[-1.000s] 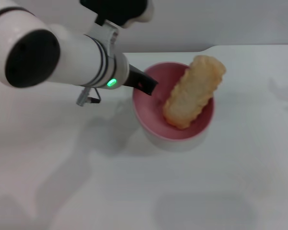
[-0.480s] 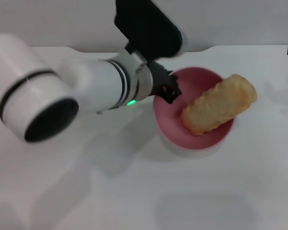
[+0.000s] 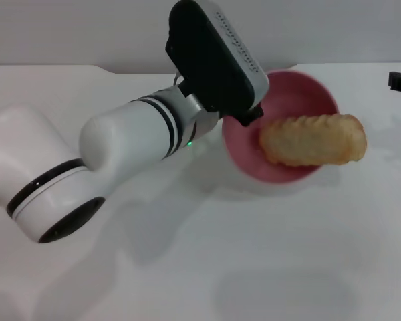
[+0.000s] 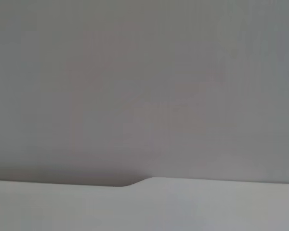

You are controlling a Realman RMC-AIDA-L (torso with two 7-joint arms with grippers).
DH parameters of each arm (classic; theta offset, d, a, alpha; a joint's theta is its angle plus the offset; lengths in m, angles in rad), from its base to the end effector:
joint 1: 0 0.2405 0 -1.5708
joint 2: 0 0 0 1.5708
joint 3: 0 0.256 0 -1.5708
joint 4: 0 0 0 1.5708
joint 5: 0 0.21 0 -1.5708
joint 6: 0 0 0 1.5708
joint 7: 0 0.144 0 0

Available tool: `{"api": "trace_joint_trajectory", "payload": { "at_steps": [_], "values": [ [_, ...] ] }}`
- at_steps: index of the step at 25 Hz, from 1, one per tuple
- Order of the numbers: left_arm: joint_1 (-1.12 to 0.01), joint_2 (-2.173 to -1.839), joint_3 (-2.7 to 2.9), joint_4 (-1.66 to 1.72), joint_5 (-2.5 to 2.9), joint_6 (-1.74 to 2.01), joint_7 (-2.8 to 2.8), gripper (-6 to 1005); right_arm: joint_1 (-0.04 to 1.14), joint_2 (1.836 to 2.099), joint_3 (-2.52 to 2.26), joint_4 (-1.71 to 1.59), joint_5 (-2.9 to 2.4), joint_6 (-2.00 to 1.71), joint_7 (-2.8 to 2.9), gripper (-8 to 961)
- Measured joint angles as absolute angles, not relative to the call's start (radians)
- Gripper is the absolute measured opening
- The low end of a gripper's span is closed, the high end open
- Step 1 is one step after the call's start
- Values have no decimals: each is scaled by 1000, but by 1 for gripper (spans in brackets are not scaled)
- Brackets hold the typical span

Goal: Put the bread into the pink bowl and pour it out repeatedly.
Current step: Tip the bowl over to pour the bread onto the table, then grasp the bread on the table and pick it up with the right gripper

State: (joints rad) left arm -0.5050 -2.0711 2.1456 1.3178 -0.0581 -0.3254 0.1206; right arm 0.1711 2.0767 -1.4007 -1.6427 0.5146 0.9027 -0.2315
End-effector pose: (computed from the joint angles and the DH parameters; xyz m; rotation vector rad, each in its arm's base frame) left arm -0.0917 0.3596 -0.1017 -2.3161 0.0317 -0.1431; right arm 0.2324 0.3553 0.0766 -1.8673 1.0664 0.1817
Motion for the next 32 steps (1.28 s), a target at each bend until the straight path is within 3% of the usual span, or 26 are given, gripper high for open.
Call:
{"api": "trace_joint_trajectory", "payload": {
  "at_steps": [18, 22, 25, 32],
  "values": [
    [-491, -2075, 2109, 1251, 110, -133, 72, 44, 185, 2077, -1400, -1642, 514, 921, -222, 601],
    [-530, -2074, 2054, 1276, 62, -272, -82, 44, 193, 2077, -1401, -1641, 517, 948, -213, 596],
    [-613, -2074, 1974, 1304, 4, -587, -198, 44, 209, 2077, -1416, -1639, 517, 964, -212, 591],
    [-642, -2064, 1776, 1421, -144, -1094, -202, 43, 269, 2078, -1495, -1594, 528, 995, -210, 582]
  ]
}}
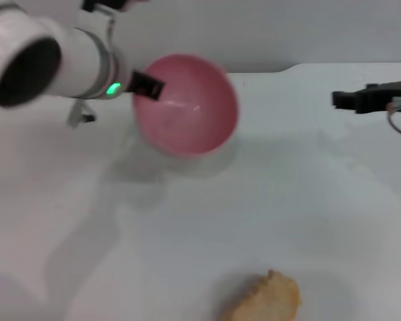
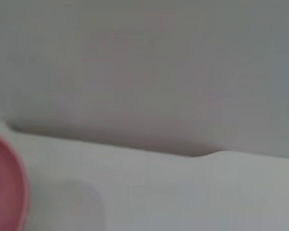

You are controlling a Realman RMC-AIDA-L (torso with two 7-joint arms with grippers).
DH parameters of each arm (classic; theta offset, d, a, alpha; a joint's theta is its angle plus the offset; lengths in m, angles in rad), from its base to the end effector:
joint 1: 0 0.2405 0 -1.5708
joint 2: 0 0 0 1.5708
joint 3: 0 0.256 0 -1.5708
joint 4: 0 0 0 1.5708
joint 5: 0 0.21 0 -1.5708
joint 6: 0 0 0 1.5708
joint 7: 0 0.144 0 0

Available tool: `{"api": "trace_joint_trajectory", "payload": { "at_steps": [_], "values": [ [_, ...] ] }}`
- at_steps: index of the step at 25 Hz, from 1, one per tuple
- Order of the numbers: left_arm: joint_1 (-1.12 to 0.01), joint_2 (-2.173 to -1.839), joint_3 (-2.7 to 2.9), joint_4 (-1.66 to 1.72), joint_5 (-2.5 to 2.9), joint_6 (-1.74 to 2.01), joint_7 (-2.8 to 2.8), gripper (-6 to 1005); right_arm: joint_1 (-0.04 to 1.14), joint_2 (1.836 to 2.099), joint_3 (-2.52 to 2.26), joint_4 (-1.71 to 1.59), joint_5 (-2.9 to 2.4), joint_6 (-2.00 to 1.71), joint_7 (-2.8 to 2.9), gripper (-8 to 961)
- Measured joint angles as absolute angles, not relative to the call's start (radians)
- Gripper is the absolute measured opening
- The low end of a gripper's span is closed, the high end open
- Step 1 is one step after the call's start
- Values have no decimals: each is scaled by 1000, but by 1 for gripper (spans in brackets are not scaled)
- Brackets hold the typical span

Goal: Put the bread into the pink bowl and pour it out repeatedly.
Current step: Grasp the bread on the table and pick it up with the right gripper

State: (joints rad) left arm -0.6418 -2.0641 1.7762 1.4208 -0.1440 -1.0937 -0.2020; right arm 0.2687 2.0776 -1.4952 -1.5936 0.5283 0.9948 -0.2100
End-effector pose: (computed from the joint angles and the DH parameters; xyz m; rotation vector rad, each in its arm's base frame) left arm -0.1249 0.3992 -0.0210 -2.0572 -0.8724 0.1667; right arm 0.2018 0.3610 0.0349 -2.0521 1.0762 0.1157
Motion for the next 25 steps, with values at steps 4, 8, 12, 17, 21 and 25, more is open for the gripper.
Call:
{"api": "trace_joint_trajectory", "payload": {
  "at_steps": [4, 8, 12, 17, 21, 25],
  "values": [
    [-647, -2063, 1716, 1456, -146, -1275, -183, 43, 324, 2077, -1549, -1569, 539, 1049, -183, 576],
    [-635, -2062, 1708, 1478, -142, -1330, -179, 43, 363, 2077, -1630, -1555, 599, 1094, -170, 571],
    [-631, -2062, 1704, 1475, -141, -1329, -172, 43, 409, 2075, -1693, -1523, 676, 1151, -174, 566],
    [-631, -2062, 1695, 1464, -141, -1318, -172, 43, 435, 2076, -1742, -1493, 711, 1219, -175, 559],
    [-633, -2062, 1692, 1451, -141, -1315, -171, 43, 433, 2077, -1791, -1472, 765, 1249, -173, 553],
    [-643, -2062, 1690, 1432, -141, -1311, -171, 43, 434, 2077, -1848, -1455, 822, 1269, -172, 548]
  ]
}}
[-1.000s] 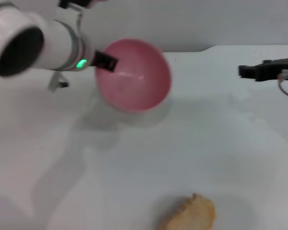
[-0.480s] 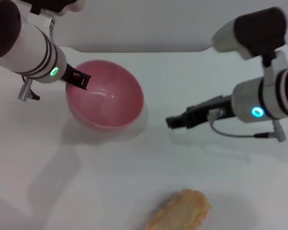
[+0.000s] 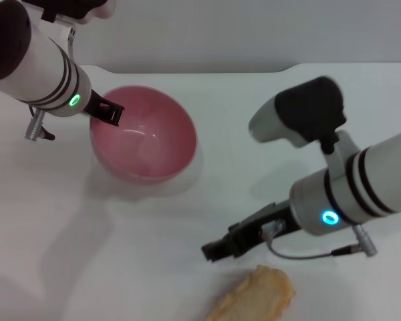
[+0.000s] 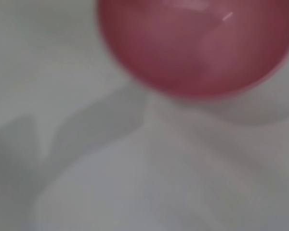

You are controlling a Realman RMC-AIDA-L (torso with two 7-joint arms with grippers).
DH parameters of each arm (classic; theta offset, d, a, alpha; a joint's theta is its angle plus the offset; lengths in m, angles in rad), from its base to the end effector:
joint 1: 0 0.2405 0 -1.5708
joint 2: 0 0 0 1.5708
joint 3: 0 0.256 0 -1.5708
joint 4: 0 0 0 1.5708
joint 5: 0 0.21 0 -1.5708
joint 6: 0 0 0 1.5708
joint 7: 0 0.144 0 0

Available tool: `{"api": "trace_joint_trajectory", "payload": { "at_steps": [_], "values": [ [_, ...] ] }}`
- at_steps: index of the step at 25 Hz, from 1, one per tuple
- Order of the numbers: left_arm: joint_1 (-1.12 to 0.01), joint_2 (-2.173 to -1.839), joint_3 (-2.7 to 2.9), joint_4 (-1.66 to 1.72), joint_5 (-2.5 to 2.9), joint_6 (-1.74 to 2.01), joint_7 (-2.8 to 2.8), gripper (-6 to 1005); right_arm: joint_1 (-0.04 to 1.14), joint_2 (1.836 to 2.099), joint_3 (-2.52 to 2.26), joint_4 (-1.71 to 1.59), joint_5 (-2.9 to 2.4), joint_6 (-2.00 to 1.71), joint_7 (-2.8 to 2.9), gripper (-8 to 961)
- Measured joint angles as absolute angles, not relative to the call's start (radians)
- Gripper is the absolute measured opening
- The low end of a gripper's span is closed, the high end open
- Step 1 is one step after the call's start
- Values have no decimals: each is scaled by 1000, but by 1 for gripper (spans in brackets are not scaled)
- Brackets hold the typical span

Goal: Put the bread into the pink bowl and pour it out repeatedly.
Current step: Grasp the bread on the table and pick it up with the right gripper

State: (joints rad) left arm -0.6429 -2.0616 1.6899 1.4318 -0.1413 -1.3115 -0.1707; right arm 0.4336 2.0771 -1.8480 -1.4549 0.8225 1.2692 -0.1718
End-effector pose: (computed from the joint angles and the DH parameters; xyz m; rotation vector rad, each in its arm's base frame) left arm -0.1509 0.3898 -0.0014 -1.9864 -1.0181 0.3580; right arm 0.1430 0.2905 -0.0852 -2.6717 1.2222 -0.2089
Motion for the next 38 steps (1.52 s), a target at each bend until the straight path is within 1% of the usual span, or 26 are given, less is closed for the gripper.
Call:
{"api": "trace_joint_trajectory", "payload": {
  "at_steps": [17, 38],
  "values": [
    [-638, -2062, 1669, 1411, -145, -1296, -169, 43, 409, 2074, -1874, -1406, 803, 1302, -136, 525],
    [-644, -2062, 1669, 1410, -142, -1287, -163, 43, 409, 2078, -1903, -1370, 808, 1290, -135, 496]
  ]
}}
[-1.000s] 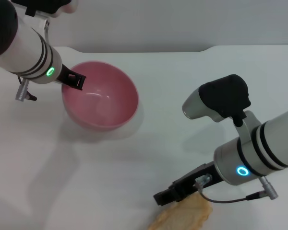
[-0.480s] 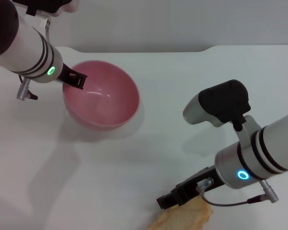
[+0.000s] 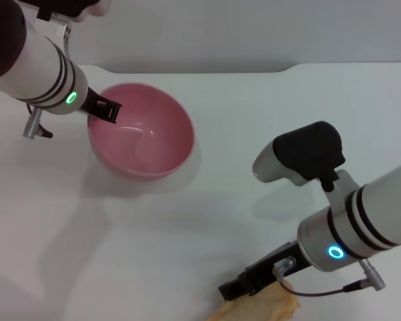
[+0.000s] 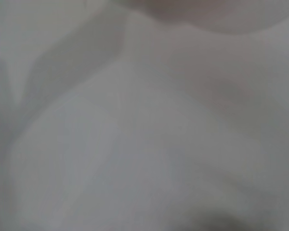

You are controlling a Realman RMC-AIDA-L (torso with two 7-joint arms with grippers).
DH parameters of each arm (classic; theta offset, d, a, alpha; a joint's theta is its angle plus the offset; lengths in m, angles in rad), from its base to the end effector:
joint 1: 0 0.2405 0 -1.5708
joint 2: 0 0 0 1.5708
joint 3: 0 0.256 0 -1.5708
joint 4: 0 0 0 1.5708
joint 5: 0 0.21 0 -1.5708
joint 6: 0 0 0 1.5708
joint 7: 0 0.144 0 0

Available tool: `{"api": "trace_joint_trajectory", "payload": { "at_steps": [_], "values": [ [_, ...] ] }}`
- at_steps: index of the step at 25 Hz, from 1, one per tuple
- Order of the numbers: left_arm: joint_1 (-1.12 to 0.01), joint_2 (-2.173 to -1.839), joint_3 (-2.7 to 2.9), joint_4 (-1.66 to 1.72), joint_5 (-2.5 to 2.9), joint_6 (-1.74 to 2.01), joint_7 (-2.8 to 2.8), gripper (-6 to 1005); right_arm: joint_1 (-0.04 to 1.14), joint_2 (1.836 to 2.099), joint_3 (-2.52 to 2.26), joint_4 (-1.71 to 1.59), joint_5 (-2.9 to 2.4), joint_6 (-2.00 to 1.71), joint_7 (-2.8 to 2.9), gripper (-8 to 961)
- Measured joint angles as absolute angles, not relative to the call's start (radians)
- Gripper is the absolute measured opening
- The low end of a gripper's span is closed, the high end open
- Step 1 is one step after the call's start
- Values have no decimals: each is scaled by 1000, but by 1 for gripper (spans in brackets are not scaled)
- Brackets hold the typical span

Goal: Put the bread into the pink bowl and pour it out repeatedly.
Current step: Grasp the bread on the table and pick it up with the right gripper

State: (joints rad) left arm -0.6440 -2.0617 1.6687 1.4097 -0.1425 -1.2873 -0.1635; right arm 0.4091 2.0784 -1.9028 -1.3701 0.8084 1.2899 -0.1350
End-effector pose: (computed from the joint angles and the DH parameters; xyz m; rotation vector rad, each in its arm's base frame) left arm -0.1551 0.3942 0.0006 -1.9760 -1.0293 0.3429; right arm 0.1733 0.2723 -0.1007 -2.6347 1.3562 -0.3751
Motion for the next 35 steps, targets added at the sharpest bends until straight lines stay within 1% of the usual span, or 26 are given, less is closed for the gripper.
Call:
{"api": "trace_joint_trajectory", "payload": {
  "at_steps": [6, 17, 25, 31, 35],
  "values": [
    [-641, -2062, 1669, 1410, -147, -1280, -157, 43, 421, 2079, -1922, -1322, 814, 1266, -135, 488],
    [-638, -2062, 1669, 1410, -145, -1279, -155, 43, 439, 2077, -1959, -1343, 815, 1279, -143, 473],
    [-635, -2062, 1666, 1410, -144, -1279, -144, 43, 439, 2076, -1949, -1350, 812, 1275, -156, 242],
    [-643, -2061, 1664, 1410, -143, -1279, -141, 43, 437, 2074, -1932, -1370, 806, 1274, -157, 16],
    [-644, -2060, 1655, 1410, -142, -1267, -135, 43, 412, 2073, -1872, -1434, 805, 1280, -175, 2]
  ]
}}
